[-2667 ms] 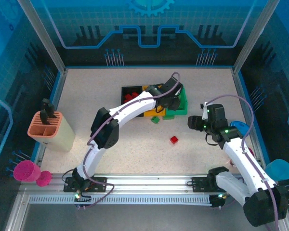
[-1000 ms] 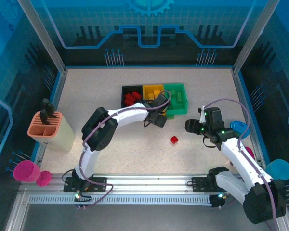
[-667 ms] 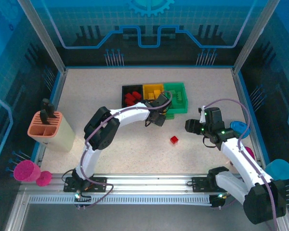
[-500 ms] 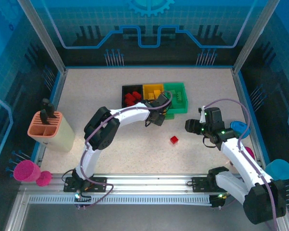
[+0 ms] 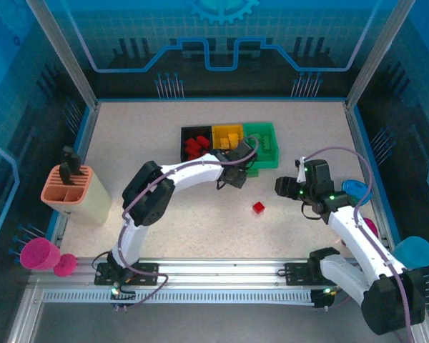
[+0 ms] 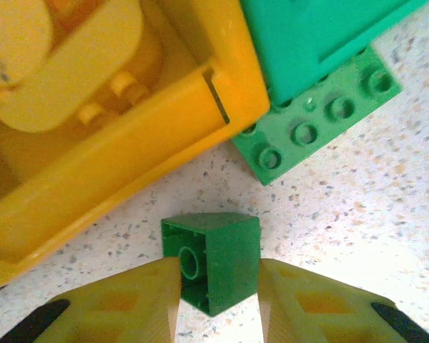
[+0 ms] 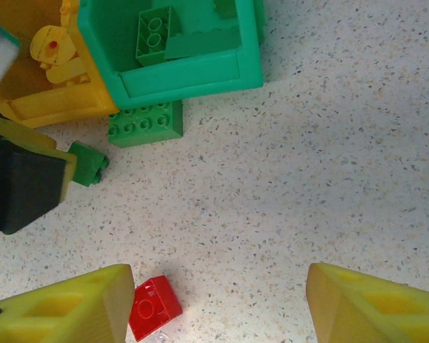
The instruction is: Sort the legos into containers by color
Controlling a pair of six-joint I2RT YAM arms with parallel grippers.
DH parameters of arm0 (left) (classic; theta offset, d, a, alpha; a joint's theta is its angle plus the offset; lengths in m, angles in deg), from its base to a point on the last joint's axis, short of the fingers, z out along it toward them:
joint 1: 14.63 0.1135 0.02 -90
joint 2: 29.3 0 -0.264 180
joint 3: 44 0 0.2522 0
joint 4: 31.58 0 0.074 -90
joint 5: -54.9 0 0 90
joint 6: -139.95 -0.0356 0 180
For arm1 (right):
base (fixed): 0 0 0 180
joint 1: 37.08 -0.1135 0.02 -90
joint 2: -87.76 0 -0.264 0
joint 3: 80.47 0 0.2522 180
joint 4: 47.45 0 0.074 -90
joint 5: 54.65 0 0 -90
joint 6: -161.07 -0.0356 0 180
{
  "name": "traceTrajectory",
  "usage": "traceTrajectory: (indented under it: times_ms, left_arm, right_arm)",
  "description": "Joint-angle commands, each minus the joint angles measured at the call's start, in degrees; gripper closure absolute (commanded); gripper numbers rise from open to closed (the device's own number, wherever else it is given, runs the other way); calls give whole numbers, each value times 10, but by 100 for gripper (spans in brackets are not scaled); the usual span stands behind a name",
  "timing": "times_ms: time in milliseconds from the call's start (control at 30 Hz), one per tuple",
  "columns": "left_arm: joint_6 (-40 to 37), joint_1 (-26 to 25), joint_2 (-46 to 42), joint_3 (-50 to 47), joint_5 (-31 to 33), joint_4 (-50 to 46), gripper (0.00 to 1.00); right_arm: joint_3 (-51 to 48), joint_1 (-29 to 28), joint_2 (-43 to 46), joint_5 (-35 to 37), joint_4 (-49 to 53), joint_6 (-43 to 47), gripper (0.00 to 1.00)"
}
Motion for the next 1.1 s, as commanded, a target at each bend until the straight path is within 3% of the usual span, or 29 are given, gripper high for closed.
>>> traceTrajectory:
  times_ms: [0,167,300,700,1067]
  left_arm:
    - [-3,-2,-50,20,-14,-11,66]
    - [-8,-1,-49,60,-20,-23,65]
    - [-1,-1,-35,75,-5,-50,52]
    - [20,1,-4,20,2,-59,32]
    - [29,9,50,39,-34,-67,33]
  right_arm:
    - [-6,-7,9,1,-3,-7,35]
    - [-6,-7,10,0,-3,-8,35]
    - [-9,-7,18,4,3,-7,35]
    - [-26,-6,16,-6,-9,-12,31]
    - [-26,-6,30,0,4,-11,31]
